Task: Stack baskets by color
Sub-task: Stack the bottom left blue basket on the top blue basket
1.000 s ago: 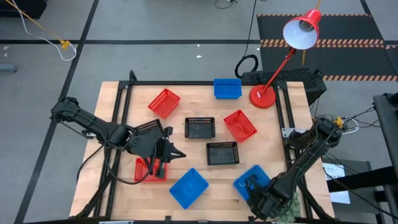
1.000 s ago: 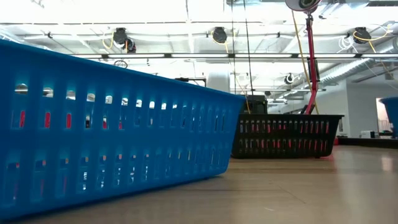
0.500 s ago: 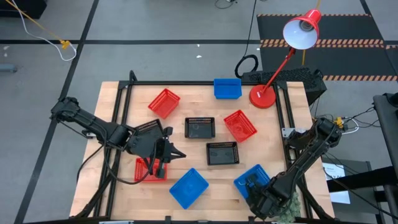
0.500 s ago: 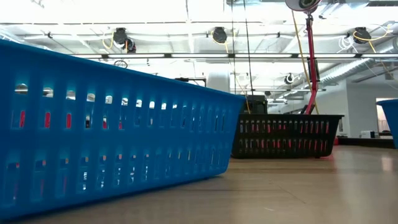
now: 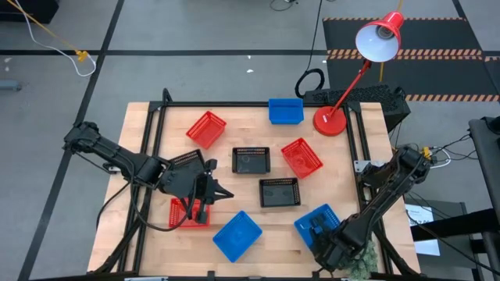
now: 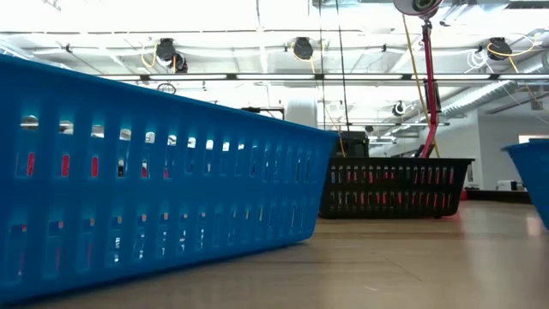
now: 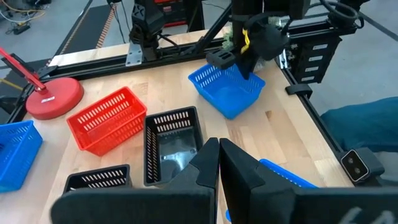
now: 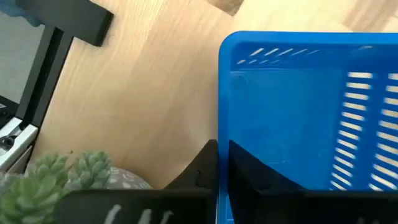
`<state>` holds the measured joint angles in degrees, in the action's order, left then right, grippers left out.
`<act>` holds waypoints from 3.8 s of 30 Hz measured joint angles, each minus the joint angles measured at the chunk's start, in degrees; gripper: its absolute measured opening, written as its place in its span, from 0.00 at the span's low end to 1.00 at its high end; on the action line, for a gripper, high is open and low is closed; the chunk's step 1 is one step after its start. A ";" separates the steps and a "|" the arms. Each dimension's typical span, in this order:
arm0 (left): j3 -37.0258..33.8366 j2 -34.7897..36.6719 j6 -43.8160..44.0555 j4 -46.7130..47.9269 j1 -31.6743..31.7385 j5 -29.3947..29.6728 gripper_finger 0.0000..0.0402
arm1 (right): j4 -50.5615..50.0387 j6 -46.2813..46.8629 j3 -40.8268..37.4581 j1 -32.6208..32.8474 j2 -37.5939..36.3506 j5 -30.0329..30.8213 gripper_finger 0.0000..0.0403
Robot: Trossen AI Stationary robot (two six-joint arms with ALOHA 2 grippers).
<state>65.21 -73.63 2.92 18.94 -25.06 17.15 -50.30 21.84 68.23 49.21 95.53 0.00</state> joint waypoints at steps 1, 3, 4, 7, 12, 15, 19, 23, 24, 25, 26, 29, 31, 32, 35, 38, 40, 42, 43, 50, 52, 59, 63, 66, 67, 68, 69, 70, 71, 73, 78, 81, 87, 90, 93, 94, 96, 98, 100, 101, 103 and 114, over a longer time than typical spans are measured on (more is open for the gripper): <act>0.00 0.00 -0.02 -0.02 0.02 0.00 0.04 | -0.51 0.26 0.20 -0.03 -0.46 -0.01 0.03; 0.00 0.00 -0.06 -0.57 0.02 0.00 0.04 | -1.62 0.99 0.75 -0.41 -1.56 -0.04 0.04; 0.00 0.00 -0.31 -0.89 0.02 -0.01 0.04 | -2.23 1.33 1.13 -0.72 -2.23 -0.10 0.03; 0.00 0.00 -1.57 -1.76 0.02 -0.02 0.04 | -3.96 3.18 2.36 -1.06 -4.52 -0.05 0.01; 0.02 0.00 -3.00 -2.45 0.02 -0.02 0.04 | -8.24 8.32 5.55 -1.99 -7.75 0.17 0.02; 0.02 0.02 -2.86 -2.47 0.02 -0.02 0.04 | -12.16 12.51 8.61 -2.74 -8.20 0.26 0.01; 0.02 0.02 -2.79 -2.49 0.02 -0.02 0.04 | -17.64 17.08 12.82 -3.92 -8.18 0.26 0.01; 0.02 0.02 -2.78 -2.49 0.02 -0.03 0.04 | -23.80 19.97 16.31 -5.97 -8.16 0.28 0.01; 0.02 0.02 -2.78 -2.51 0.02 -0.02 0.04 | -25.40 20.16 17.05 -6.67 -8.17 0.33 0.01; 0.02 0.02 -2.78 -2.49 0.02 -0.02 0.04 | -26.76 20.12 17.74 -7.41 -8.19 0.61 0.01; 0.02 0.02 -2.76 -2.49 0.00 -0.04 0.04 | -28.13 19.80 18.42 -8.14 -8.20 1.34 0.01; 0.02 0.02 -2.62 -2.50 0.02 -0.03 0.04 | -32.70 16.87 20.35 -10.67 -8.16 3.70 0.01; 0.02 0.02 -2.63 -2.49 0.02 -0.02 0.04 | -34.95 13.84 21.66 -12.81 -8.18 5.41 0.01; 0.02 0.02 -2.79 -2.50 0.02 -0.02 0.04 | -36.04 12.25 22.22 -13.94 -8.18 6.17 0.01; 0.02 0.02 -4.05 -2.49 0.02 -0.02 0.04 | -38.32 7.62 23.57 -17.76 -8.16 8.50 0.01; 0.02 0.02 -5.30 -2.49 0.02 -0.04 0.04 | -38.71 2.20 24.17 -21.76 -8.18 9.52 0.01; 0.02 0.02 -5.78 -2.48 0.02 -0.04 0.04 | -38.69 -1.77 24.18 -24.24 -8.16 10.81 0.01; 0.02 0.02 -6.05 -2.47 0.02 -0.04 0.04 | -38.69 -5.69 24.20 -26.72 -8.16 12.06 0.01; 0.02 0.02 -6.05 -2.44 0.02 -0.04 0.04 | -38.71 -7.70 24.20 -27.91 -8.18 12.44 0.01; 0.02 0.02 -6.08 -2.08 0.02 -0.04 0.04 | -38.69 -21.28 24.20 -35.69 -8.18 18.35 0.01; 0.02 0.02 -5.89 -2.06 0.02 -0.04 0.04 | -38.06 -25.08 24.20 -37.60 -8.18 19.77 0.01; 0.02 0.02 -5.80 -2.08 0.01 -0.04 0.04 | -33.98 -31.38 24.20 -44.14 -8.18 25.69 0.01; 0.02 0.02 -5.77 -2.08 0.03 -0.04 0.04 | -30.58 -34.82 24.20 -47.95 -8.18 25.58 0.01; 0.02 0.02 -5.75 -2.06 0.41 -0.04 0.04 | -27.55 -37.65 24.20 -51.17 -8.18 25.68 0.01; 0.02 0.02 -5.75 -2.05 0.60 -0.05 0.04 | -26.91 -38.60 24.20 -52.16 -8.18 25.60 0.01; 0.02 0.02 -5.77 -2.05 0.81 -0.04 0.04 | -26.14 -39.56 24.20 -53.15 -8.18 25.53 0.01; 0.02 0.02 -5.85 -2.08 1.10 -0.04 0.04 | -25.12 -40.49 24.20 -54.12 -8.18 25.52 0.01; 0.02 0.02 -6.05 -2.11 1.38 -0.04 0.04 | -24.06 -41.22 24.20 -55.07 -8.18 25.52 0.01; 0.02 0.02 -6.14 -2.17 1.65 -0.04 0.04 | -22.91 -42.14 24.20 -55.94 -8.18 25.50 0.01; 0.02 0.04 -5.73 -2.11 2.27 -0.04 0.04 | -20.69 -44.05 24.20 -57.44 -8.18 25.52 0.01; 0.02 0.07 -5.42 -1.92 3.32 -0.04 0.04 | -15.66 -48.45 25.85 -60.90 -7.90 25.40 0.01; 0.02 0.07 -5.42 -1.93 3.52 -0.06 0.04 | -13.45 -50.23 27.79 -63.13 -7.65 24.84 0.01; 0.02 0.07 -5.42 -1.88 3.52 -0.06 0.04 | -8.55 -52.11 29.88 -67.89 -7.72 22.10 0.01; 0.02 0.07 -5.60 -1.48 3.52 -0.04 0.04 | -6.39 -53.74 29.89 -70.41 -7.55 18.87 0.01; 0.02 0.07 -5.60 -1.03 3.52 -0.04 0.04 | -4.96 -54.08 29.92 -72.58 -6.56 16.68 0.01; 0.02 0.07 -5.60 -0.98 3.52 -0.04 0.04 | -5.04 -54.09 29.92 -73.29 -6.03 16.24 0.01; 0.02 0.07 -5.51 -0.98 3.52 -0.04 0.04 | -5.09 -54.08 29.92 -74.34 -4.78 16.23 0.01; 0.02 0.07 -5.42 -0.96 3.52 -0.05 0.04 | -5.30 -54.06 29.92 -75.20 -3.29 16.22 0.01; 0.02 0.07 -5.35 -0.85 3.52 -0.05 0.04 | -5.42 -53.72 29.92 -75.87 -1.64 16.21 0.01; 0.02 0.07 -5.35 -0.69 3.52 -0.04 0.04 | -5.42 -53.36 29.92 -76.09 -0.81 16.21 0.01; 0.02 0.07 -5.33 -0.56 3.52 -0.07 0.04 | -5.70 -52.97 29.92 -76.55 0.71 16.18 0.01; 0.02 0.07 -5.21 0.45 3.52 -0.06 0.04 | -5.93 -52.34 29.75 -76.91 7.77 16.17 0.01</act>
<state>65.23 -73.56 -2.29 19.39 -21.54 17.08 -56.24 -30.50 97.97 -27.70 103.30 16.17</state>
